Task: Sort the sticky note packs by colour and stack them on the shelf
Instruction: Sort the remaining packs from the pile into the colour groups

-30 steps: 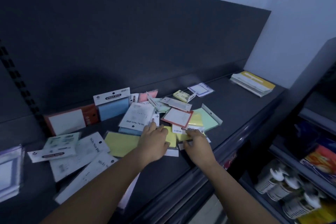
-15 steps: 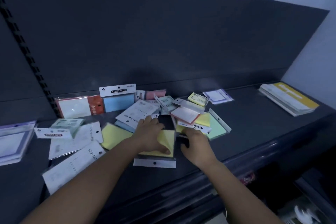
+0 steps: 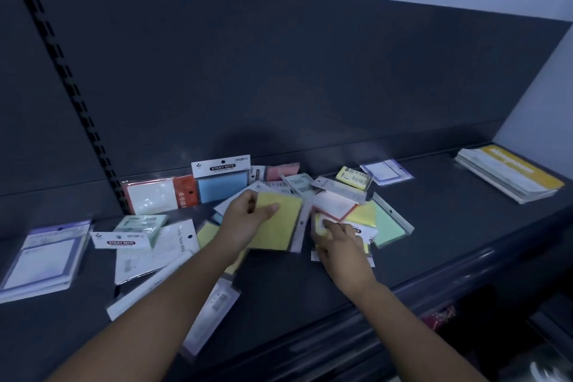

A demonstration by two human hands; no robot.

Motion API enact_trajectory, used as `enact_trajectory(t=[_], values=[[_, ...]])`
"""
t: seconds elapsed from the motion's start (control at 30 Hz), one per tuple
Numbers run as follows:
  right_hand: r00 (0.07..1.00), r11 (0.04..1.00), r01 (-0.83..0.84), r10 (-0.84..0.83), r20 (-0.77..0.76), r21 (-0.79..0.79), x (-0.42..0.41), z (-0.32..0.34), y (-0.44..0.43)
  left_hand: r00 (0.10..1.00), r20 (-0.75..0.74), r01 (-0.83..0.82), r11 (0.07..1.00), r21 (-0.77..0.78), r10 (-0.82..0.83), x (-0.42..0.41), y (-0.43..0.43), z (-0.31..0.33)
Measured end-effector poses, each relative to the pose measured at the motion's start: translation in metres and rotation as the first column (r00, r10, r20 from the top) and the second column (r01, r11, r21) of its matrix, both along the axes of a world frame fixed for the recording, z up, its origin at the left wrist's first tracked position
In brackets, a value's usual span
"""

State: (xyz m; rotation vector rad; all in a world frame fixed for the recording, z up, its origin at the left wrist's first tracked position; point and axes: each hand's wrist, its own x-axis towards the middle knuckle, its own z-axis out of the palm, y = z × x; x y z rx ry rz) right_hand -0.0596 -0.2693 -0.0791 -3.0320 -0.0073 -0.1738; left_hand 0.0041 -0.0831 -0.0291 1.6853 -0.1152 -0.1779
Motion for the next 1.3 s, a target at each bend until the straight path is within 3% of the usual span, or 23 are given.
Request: enact_trajectory(t=[0.1, 0.2, 0.5, 0.67, 0.77, 0.9, 1.13, 1.3], values=[[0.999, 0.999, -0.044, 0.044, -0.003, 0.001, 0.0, -0.005, 0.016, 0.983, -0.095, -0.169, 0.975, -0.145, 0.156, 0.006, 0.011, -0.006], [0.998, 0.998, -0.056, 0.056, -0.025, -0.017, 0.005, -0.004, 0.023, 0.944, -0.196, -0.3, 0.937, -0.179, 0.265, 0.012, 0.019, -0.014], [0.967, 0.97, -0.244, 0.242, -0.078, -0.014, 0.008, 0.014, 0.027, 0.886, -0.359, -0.364, 0.919, -0.152, 0.292, 0.018, 0.034, -0.025], [0.953, 0.979, -0.112, 0.057, -0.299, -0.17, 0.015, 0.019, 0.023, 0.894, -0.321, -0.354, 0.931, -0.082, 0.312, 0.017, 0.038, -0.024], [0.942, 0.978, -0.106, 0.039, -0.334, -0.182, 0.016, 0.021, 0.026, 0.894, -0.307, -0.365, 0.928, -0.072, 0.328, 0.016, 0.042, -0.023], [0.939, 0.968, -0.154, 0.081, -0.334, -0.199, 0.017, 0.025, 0.033, 0.874, -0.342, -0.409, 0.902, -0.135, 0.345, 0.011, 0.045, -0.02], [0.927, 0.953, -0.29, 0.256, -0.273, -0.09, 0.016, 0.026, 0.049, 0.846, -0.384, -0.502, 0.795, -0.341, 0.37, -0.004, 0.036, -0.01], [0.916, 0.891, -0.367, 0.296, -0.27, -0.267, 0.013, 0.023, 0.033, 0.827, -0.389, -0.534, 0.783, -0.319, 0.406, -0.019, 0.032, -0.01]])
